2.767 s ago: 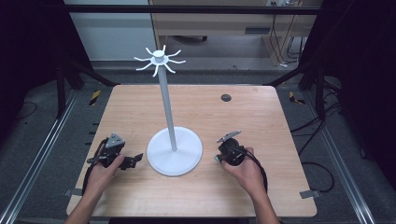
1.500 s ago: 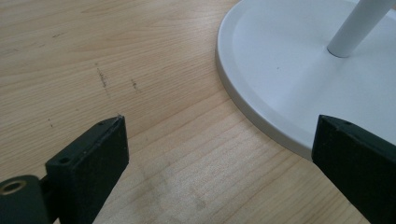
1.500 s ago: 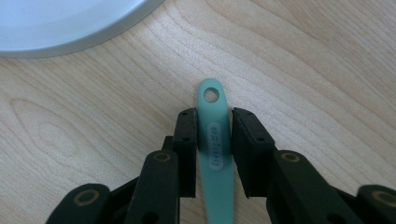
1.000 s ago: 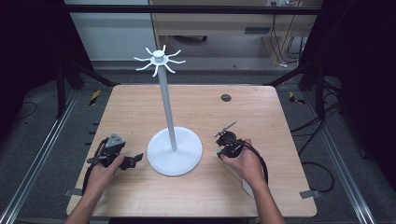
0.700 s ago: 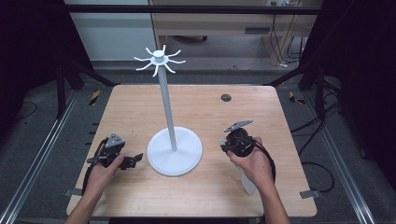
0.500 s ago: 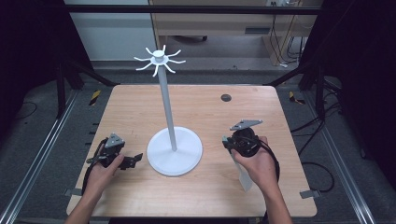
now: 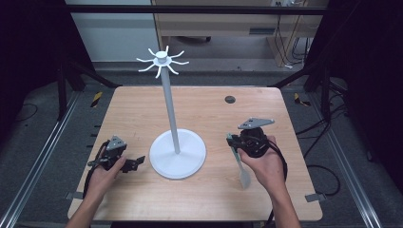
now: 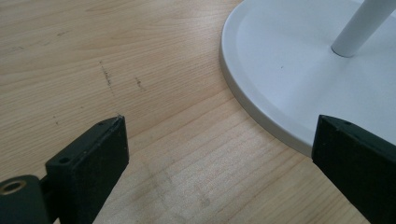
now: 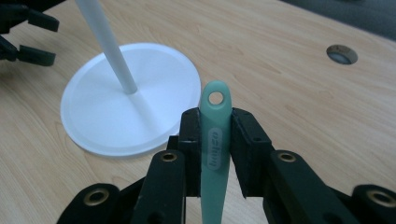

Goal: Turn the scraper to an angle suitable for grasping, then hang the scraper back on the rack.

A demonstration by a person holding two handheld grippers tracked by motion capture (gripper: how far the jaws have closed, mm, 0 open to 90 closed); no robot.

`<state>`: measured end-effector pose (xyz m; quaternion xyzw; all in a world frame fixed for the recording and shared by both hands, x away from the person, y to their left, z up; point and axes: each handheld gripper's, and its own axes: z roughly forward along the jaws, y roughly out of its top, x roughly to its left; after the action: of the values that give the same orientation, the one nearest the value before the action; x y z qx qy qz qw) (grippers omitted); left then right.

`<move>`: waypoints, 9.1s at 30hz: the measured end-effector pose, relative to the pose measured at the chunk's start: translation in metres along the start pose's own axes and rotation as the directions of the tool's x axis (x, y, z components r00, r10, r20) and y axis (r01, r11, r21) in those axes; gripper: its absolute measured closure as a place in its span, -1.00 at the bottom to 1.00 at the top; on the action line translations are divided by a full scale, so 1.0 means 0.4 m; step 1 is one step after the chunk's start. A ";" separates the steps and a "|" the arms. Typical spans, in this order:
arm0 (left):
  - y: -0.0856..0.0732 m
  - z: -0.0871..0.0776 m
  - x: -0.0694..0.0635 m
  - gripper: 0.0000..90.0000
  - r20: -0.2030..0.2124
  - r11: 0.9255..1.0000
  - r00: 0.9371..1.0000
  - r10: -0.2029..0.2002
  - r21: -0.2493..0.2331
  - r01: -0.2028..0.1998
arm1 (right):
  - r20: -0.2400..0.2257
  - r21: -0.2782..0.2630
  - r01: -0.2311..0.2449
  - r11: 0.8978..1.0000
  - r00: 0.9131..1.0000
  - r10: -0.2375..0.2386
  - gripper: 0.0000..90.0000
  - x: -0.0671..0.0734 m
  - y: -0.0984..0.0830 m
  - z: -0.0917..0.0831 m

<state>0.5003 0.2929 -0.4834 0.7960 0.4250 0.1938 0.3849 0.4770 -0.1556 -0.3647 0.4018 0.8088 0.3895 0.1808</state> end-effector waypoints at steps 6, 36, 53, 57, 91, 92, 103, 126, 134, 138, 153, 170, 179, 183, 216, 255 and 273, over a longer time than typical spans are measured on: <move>0.000 0.000 0.000 -0.92 0.000 1.000 1.000 0.000 0.000 0.000 | -0.004 -0.059 0.007 0.998 1.000 -0.007 0.66 0.004 0.034 -0.036; 0.001 -0.009 0.009 -0.92 -0.010 1.000 1.000 -0.014 -0.021 0.014 | -0.032 -0.275 0.001 0.961 0.999 -0.010 0.66 0.034 0.172 -0.127; 0.004 -0.012 0.009 -0.92 -0.008 0.999 1.000 -0.025 -0.042 0.025 | -0.023 -0.340 0.000 0.940 1.000 -0.008 0.66 0.062 0.247 -0.148; 0.005 -0.010 0.011 -0.92 -0.011 0.999 1.000 -0.027 -0.039 0.027 | -0.029 -0.347 0.006 0.938 0.999 -0.017 0.66 0.072 0.260 -0.150; 0.003 -0.016 0.009 -0.92 -0.012 0.999 1.000 -0.026 -0.046 0.026 | -0.063 -0.476 0.057 0.878 0.993 -0.099 0.66 0.205 0.365 -0.234; 0.004 -0.016 0.009 -0.92 -0.012 0.999 1.000 -0.026 -0.046 0.025 | -0.063 -0.476 0.057 0.878 0.993 -0.099 0.66 0.205 0.365 -0.234; 0.003 -0.014 0.008 -0.92 -0.010 0.999 1.000 -0.027 -0.044 0.027 | -0.066 -0.481 0.061 0.875 0.992 -0.106 0.66 0.224 0.372 -0.228; 0.003 -0.012 0.007 -0.92 -0.004 0.999 1.000 -0.027 -0.040 0.027 | -0.042 -0.479 0.094 0.873 0.991 -0.130 0.66 0.252 0.394 -0.222; 0.003 -0.013 0.007 -0.92 -0.004 0.999 1.000 -0.027 -0.038 0.027 | -0.049 -0.476 0.099 0.874 0.989 -0.139 0.66 0.256 0.406 -0.221; 0.003 -0.013 0.006 -0.92 -0.002 0.999 1.000 -0.027 -0.038 0.027 | -0.051 -0.475 0.096 0.875 0.989 -0.136 0.66 0.261 0.413 -0.220; 0.003 -0.011 0.005 -0.92 0.000 0.999 1.000 -0.022 -0.035 0.022 | -0.054 -0.454 0.099 0.885 0.989 -0.138 0.66 0.263 0.428 -0.208; 0.004 -0.010 0.003 -0.92 0.003 0.999 1.000 -0.018 -0.033 0.018 | -0.060 -0.447 0.095 0.890 0.989 -0.136 0.66 0.260 0.442 -0.189; 0.004 -0.009 0.004 -0.92 0.004 0.999 1.000 -0.018 -0.031 0.018 | -0.062 -0.445 0.094 0.891 0.989 -0.135 0.66 0.262 0.447 -0.180; 0.005 -0.009 0.004 -0.92 0.004 0.999 1.000 -0.017 -0.030 0.018 | -0.065 -0.443 0.092 0.892 0.989 -0.135 0.66 0.265 0.448 -0.175; 0.004 -0.007 0.003 -0.91 0.005 1.000 1.000 -0.016 -0.024 0.016 | -0.060 -0.451 0.090 0.888 0.990 -0.130 0.61 0.268 0.441 -0.168; 0.001 -0.009 0.004 -0.92 0.000 1.000 1.000 -0.015 -0.025 0.015 | 0.024 -0.352 0.032 0.935 0.999 -0.025 0.31 0.150 0.321 -0.196; -0.001 -0.016 0.011 -0.92 -0.013 0.999 1.000 -0.028 -0.039 0.028 | 0.103 -0.284 0.012 0.959 0.995 0.018 -0.30 0.101 0.299 -0.176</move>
<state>0.4987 0.2997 -0.4797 0.7811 0.4349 0.2018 0.4002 0.4707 -0.1129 -0.2266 0.3926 0.7333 0.4804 0.2780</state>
